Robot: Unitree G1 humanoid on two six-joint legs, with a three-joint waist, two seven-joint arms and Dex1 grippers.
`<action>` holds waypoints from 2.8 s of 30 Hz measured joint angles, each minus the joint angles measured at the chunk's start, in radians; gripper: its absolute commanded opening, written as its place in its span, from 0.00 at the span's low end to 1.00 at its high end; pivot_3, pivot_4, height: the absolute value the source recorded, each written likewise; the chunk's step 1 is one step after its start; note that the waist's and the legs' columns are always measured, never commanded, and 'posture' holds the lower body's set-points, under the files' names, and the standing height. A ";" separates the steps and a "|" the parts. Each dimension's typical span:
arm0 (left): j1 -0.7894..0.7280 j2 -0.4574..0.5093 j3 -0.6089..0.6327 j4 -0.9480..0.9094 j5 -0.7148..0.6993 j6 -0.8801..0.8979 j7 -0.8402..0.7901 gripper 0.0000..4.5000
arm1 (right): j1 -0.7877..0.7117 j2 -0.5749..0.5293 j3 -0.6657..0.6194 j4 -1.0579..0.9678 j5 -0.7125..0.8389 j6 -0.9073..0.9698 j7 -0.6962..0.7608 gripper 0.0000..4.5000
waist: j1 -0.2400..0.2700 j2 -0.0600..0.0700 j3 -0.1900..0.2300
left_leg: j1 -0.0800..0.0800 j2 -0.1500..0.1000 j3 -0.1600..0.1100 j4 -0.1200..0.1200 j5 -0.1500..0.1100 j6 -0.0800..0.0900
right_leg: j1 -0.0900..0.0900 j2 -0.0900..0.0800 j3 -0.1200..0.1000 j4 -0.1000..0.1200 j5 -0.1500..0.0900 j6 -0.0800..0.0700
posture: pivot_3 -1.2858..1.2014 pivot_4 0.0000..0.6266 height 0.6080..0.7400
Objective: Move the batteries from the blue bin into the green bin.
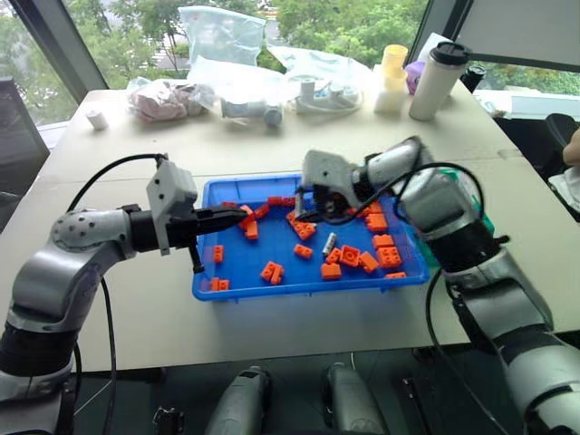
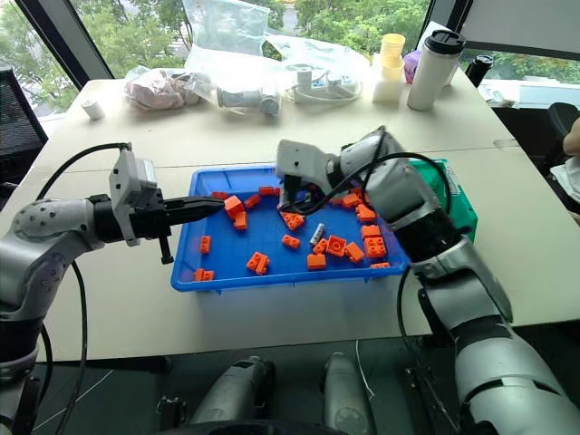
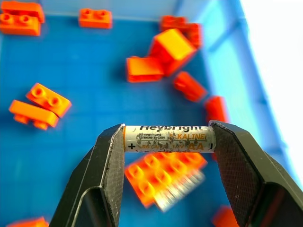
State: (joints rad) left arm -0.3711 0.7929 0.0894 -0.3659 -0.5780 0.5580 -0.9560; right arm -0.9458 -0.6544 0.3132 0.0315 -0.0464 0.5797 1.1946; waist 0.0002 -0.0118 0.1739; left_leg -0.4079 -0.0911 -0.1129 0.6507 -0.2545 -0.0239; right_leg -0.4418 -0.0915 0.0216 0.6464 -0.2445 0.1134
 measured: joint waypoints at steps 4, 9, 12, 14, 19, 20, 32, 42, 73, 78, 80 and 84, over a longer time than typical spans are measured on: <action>-0.030 -0.014 -0.022 0.016 0.004 -0.012 -0.009 0.00 | 0.135 -0.183 -0.169 -0.110 0.020 0.131 -0.044 0.48 | 0.005 0.000 0.000 | 0.001 0.001 0.002 0.000 -0.003 0.005 | 0.000 0.000 0.000 0.001 0.000 0.000 | 0.52 0.24 1.00; -0.075 -0.035 -0.053 0.063 0.023 -0.041 -0.035 0.00 | 0.268 -0.295 -0.325 -0.151 0.053 0.231 -0.099 0.48 | -0.004 0.000 0.000 | 0.001 0.001 0.003 -0.001 -0.003 0.005 | 0.000 0.000 0.001 0.001 0.000 0.000 | 0.52 0.24 1.00; -0.096 -0.051 -0.077 0.091 0.034 -0.050 -0.048 0.00 | 0.317 -0.330 -0.367 -0.156 0.068 0.246 -0.129 0.48 | -0.011 0.000 0.000 | 0.001 0.001 0.003 -0.001 -0.003 0.005 | 0.000 0.000 0.001 0.001 0.000 0.000 | 0.52 0.24 1.00; -0.109 -0.057 -0.084 0.102 0.039 -0.059 -0.058 0.00 | 0.342 -0.351 -0.377 -0.156 0.072 0.245 -0.142 0.48 | -0.012 0.000 0.000 | 0.001 0.001 0.003 -0.001 -0.003 0.005 | 0.000 0.000 0.002 0.001 0.000 0.000 | 0.52 0.24 1.00; -0.120 -0.059 -0.096 0.127 0.049 -0.070 -0.078 0.00 | 0.409 -0.385 -0.376 -0.142 0.079 0.222 -0.159 0.81 | -0.012 0.000 0.000 | 0.001 0.001 0.004 0.000 -0.003 0.006 | 0.000 0.000 0.002 0.001 0.000 0.000 | 0.52 0.24 1.00; -0.120 -0.059 -0.096 0.129 0.051 -0.071 -0.082 0.00 | 0.408 -0.385 -0.377 -0.143 0.091 0.222 -0.160 0.92 | -0.013 0.000 0.000 | 0.001 0.001 0.004 0.000 -0.003 0.006 | 0.000 0.000 0.002 0.001 0.000 0.000 | 0.52 0.24 1.00; -0.125 -0.057 -0.095 0.131 0.064 -0.072 -0.087 0.00 | 0.138 -0.160 -0.303 -0.258 0.253 0.382 -0.242 0.99 | -0.016 0.000 0.000 | 0.001 0.002 0.003 -0.001 -0.003 0.005 | 0.000 0.000 0.002 0.001 0.000 0.000 | 0.52 0.24 1.00; -0.104 -0.032 -0.064 0.113 0.064 -0.059 -0.074 0.00 | 0.175 0.201 0.011 -0.224 0.200 0.458 -0.504 0.99 | -0.013 -0.001 0.000 | 0.000 0.000 0.002 0.000 0.000 0.000 | -0.001 -0.001 0.001 0.002 0.000 0.000 | 0.52 0.24 1.00; -0.074 -0.019 -0.037 0.066 0.044 -0.031 -0.042 0.00 | 0.189 0.293 0.130 -0.065 0.085 0.401 -0.627 0.21 | -0.019 -0.001 0.000 | 0.001 0.001 0.002 0.000 0.000 0.000 | -0.001 0.001 0.001 0.002 0.000 0.000 | 0.52 0.24 1.00; -0.074 -0.019 -0.037 0.056 0.043 -0.022 -0.039 0.00 | 0.185 0.286 0.135 -0.069 0.069 0.399 -0.618 0.21 | -0.018 -0.001 0.000 | 0.001 0.001 0.002 0.000 0.000 0.000 | -0.001 0.001 0.001 0.002 0.000 0.000 | 0.52 0.24 1.00; -0.074 -0.019 -0.037 0.052 0.043 -0.020 -0.038 0.00 | 0.182 0.281 0.135 -0.077 0.068 0.409 -0.612 0.21 | -0.018 -0.001 0.000 | 0.001 0.001 0.002 0.000 0.000 0.000 | -0.001 0.001 0.001 0.002 0.000 0.000 | 0.52 0.24 1.00; -0.074 -0.020 -0.037 0.049 0.043 -0.018 -0.037 0.00 | 0.155 0.269 0.135 -0.109 0.069 0.427 -0.593 0.21 | -0.019 0.000 0.000 | 0.001 0.001 0.002 0.000 0.000 0.000 | -0.001 0.001 0.001 0.002 0.000 0.000 | 0.52 0.24 1.00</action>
State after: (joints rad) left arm -0.4446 0.7732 0.0526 -0.3166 -0.5351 0.5400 -0.9927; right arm -0.7910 -0.3849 0.4479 -0.0772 0.0225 1.0065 0.6012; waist -0.0183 -0.0123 0.1736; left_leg -0.4073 -0.0903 -0.1112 0.6503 -0.2543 -0.0241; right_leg -0.4433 -0.0909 0.0228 0.6486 -0.2445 0.1134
